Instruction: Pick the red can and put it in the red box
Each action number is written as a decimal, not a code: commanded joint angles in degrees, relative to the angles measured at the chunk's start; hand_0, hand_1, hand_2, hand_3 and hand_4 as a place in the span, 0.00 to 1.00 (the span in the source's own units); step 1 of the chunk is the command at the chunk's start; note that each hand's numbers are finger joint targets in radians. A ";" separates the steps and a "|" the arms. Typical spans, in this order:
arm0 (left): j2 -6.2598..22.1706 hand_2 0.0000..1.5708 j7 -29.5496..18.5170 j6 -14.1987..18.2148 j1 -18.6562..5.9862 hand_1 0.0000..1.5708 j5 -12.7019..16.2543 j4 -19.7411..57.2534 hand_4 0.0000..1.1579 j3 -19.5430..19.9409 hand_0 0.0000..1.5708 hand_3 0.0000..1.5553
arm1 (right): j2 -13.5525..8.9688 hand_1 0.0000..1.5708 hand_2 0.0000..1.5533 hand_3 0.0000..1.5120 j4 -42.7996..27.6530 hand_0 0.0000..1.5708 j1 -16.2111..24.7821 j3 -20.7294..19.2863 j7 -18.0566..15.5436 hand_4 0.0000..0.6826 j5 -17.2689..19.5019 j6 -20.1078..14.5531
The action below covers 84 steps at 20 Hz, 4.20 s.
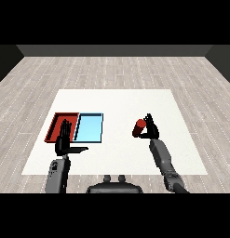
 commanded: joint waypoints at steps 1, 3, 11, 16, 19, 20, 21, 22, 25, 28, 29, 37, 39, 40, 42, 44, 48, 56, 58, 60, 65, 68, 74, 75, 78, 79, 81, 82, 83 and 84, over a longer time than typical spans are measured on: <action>-0.35 0.00 -3.06 -1.11 1.68 0.00 0.67 0.91 0.00 0.22 0.00 0.00 | 1.68 0.00 0.00 0.00 4.30 0.00 -3.01 0.66 -1.85 0.00 1.08 -1.87; -2.28 0.00 -1.09 1.77 3.73 0.00 -1.90 -3.53 0.00 -2.48 0.00 0.00 | 0.13 0.00 0.00 0.00 -0.88 0.00 -1.18 0.19 1.31 0.00 -1.03 -0.09; 1.81 0.00 3.93 -1.65 0.15 0.00 2.96 -3.41 0.00 1.48 0.00 0.00 | -1.75 0.00 0.00 0.00 13.97 0.00 -11.59 -2.12 -2.41 0.00 -0.07 0.33; -1.39 0.00 -0.11 1.38 0.78 0.00 -1.21 -1.11 0.00 -1.55 0.00 0.00 | 0.71 0.00 0.00 0.00 1.54 0.00 -4.61 -0.04 4.03 0.00 -1.53 -2.97; -0.06 0.00 -6.34 -0.97 0.59 0.00 -0.20 5.16 0.00 1.09 0.00 0.00 | -1.21 0.00 0.00 0.00 6.55 0.00 -6.11 -0.68 0.33 0.00 -1.07 0.22; -0.28 0.00 -0.17 1.06 1.20 0.00 -0.96 -1.85 0.00 -0.39 0.00 0.00 | -2.09 0.00 0.00 0.00 10.41 0.00 -5.65 -0.86 -3.58 0.00 -0.11 1.40; -0.37 0.00 -1.44 0.69 -1.74 0.00 -0.53 2.78 0.00 0.17 0.00 0.00 | -1.04 0.00 0.00 0.00 15.16 0.00 -9.93 -1.06 -4.19 0.00 0.73 -0.26; 0.68 0.00 -1.89 0.37 -3.90 0.00 -0.38 5.45 0.00 1.40 0.00 0.00 | -0.52 0.00 0.00 0.00 14.67 0.00 -10.90 -0.70 -3.42 0.00 1.28 -2.28; -1.53 0.00 -1.44 2.09 -2.05 0.00 -1.81 2.72 0.00 -1.08 0.00 0.00 | -0.12 0.00 0.00 0.00 14.92 0.00 -12.21 -0.83 -1.22 0.00 0.81 -2.59; -2.37 0.00 -2.50 1.29 6.07 0.00 -2.73 -3.32 0.00 -3.25 0.00 0.00 | 0.62 0.00 0.00 0.00 12.70 0.00 -12.56 -0.83 0.29 0.00 0.20 -3.33; -0.41 0.00 -1.49 0.21 -0.59 0.00 -0.16 1.73 0.00 -0.17 0.00 0.00 | -1.94 0.00 0.00 0.00 15.29 0.00 -12.34 -1.25 -1.75 0.00 0.40 0.40; -0.12 0.00 -1.28 0.60 0.24 0.00 -0.78 0.21 0.00 -0.32 0.00 0.00 | 1.30 0.83 0.89 0.89 14.82 0.83 -10.64 0.37 -3.54 0.44 2.68 -6.91; 1.49 0.00 0.78 -0.91 -1.00 0.00 2.74 0.06 0.00 2.52 0.00 0.00 | 1.21 0.94 0.94 0.95 15.75 0.94 -11.38 0.27 -2.92 0.96 3.19 -9.49; 0.19 0.00 0.87 1.12 -1.02 0.00 -0.75 -0.57 0.00 -0.17 0.00 0.00 | -0.44 0.94 0.95 0.95 20.35 0.94 -13.64 -1.03 -5.17 0.97 3.16 -8.03; 1.28 0.00 0.81 0.34 0.15 0.00 -0.24 -1.81 0.00 0.68 0.00 0.00 | 0.56 0.95 0.95 0.95 17.29 0.95 -11.53 -0.13 -3.82 0.98 3.35 -9.55; 0.88 0.00 1.77 0.82 -0.61 0.00 0.68 -2.33 0.00 1.12 0.00 0.00 | 3.08 0.95 0.94 0.95 14.82 0.95 -10.60 1.01 -4.87 0.98 4.15 -12.52; -1.38 0.00 -1.81 1.84 0.01 0.00 -3.37 1.56 0.00 -2.42 0.00 0.00 | 0.69 0.93 0.94 0.94 9.32 0.93 -8.56 3.80 -1.65 0.95 6.25 -11.60; 1.10 0.00 -1.50 -1.16 -4.62 0.00 0.63 6.51 0.00 0.93 0.00 0.00 | 1.75 0.92 0.93 0.93 4.37 0.92 -6.88 3.80 -3.47 0.96 5.81 -12.19; -1.81 0.00 -1.36 2.61 1.63 0.00 -4.47 -0.35 0.00 -4.00 0.00 0.00 | -0.18 0.91 0.93 0.93 1.69 0.91 -6.65 3.04 -2.92 0.96 4.70 -10.28; 0.93 0.00 2.34 0.60 -2.37 0.00 -3.13 1.31 0.00 -2.35 0.00 0.00 | 2.07 0.91 0.92 0.93 -6.58 0.91 -5.23 5.17 1.31 0.95 4.89 -12.72; -2.74 0.00 4.90 4.08 -3.33 0.00 -4.87 0.66 0.00 -11.57 0.00 0.00 | 2.92 0.92 0.93 0.94 -12.22 0.92 -4.06 5.49 4.84 0.95 3.94 -13.86; -2.79 0.00 6.36 3.83 -8.63 0.00 -4.29 5.86 0.00 -11.15 0.00 0.00 | 3.42 0.91 0.93 0.94 -21.92 0.91 1.26 7.92 9.14 0.95 4.23 -14.62; -2.82 0.00 7.53 8.20 -8.48 0.00 -2.53 4.97 0.00 -17.54 0.00 0.00 | 6.41 0.91 0.93 0.94 -29.25 0.91 4.30 18.93 11.09 0.95 1.20 -24.59; -2.83 0.00 7.98 6.65 -6.18 0.00 -2.50 3.21 0.00 -16.13 0.00 0.00 | 6.43 0.91 0.93 0.94 -33.54 0.91 6.33 20.67 12.94 0.95 1.63 -25.51; -2.83 0.00 9.25 9.55 -10.14 0.00 -1.20 5.50 0.00 -20.30 0.00 0.00 | 6.47 0.91 0.93 0.94 -37.09 0.91 8.50 25.28 13.70 0.96 1.19 -29.09; -2.83 0.00 9.61 14.81 -10.52 0.00 0.25 3.61 0.00 -26.57 0.00 0.00 | 6.48 0.91 0.93 0.94 -30.22 0.91 2.69 20.59 12.52 0.97 1.45 -26.64; -2.83 0.00 9.28 15.40 -15.69 0.00 -0.05 9.19 0.00 -26.14 0.00 0.00 | 6.49 0.90 0.92 0.93 -28.81 0.90 1.49 26.05 11.34 0.94 -0.06 -30.83; -2.83 0.00 7.70 13.65 -16.30 0.00 1.12 11.28 0.00 -23.62 0.00 0.00 | 6.49 0.89 0.92 0.93 -38.46 0.89 3.95 23.89 17.48 0.94 2.45 -29.49; -2.83 0.00 9.76 14.07 -11.48 0.00 -0.03 5.11 0.00 -25.67 0.00 0.00 | 6.49 0.90 0.91 0.93 -35.08 0.90 4.31 30.33 12.66 0.93 0.23 -32.34; -2.83 0.00 7.40 16.39 -13.40 0.00 0.96 8.72 0.00 -28.57 0.00 0.00 | 6.49 0.90 0.90 0.92 -34.46 0.90 3.17 25.66 13.08 0.94 1.39 -28.79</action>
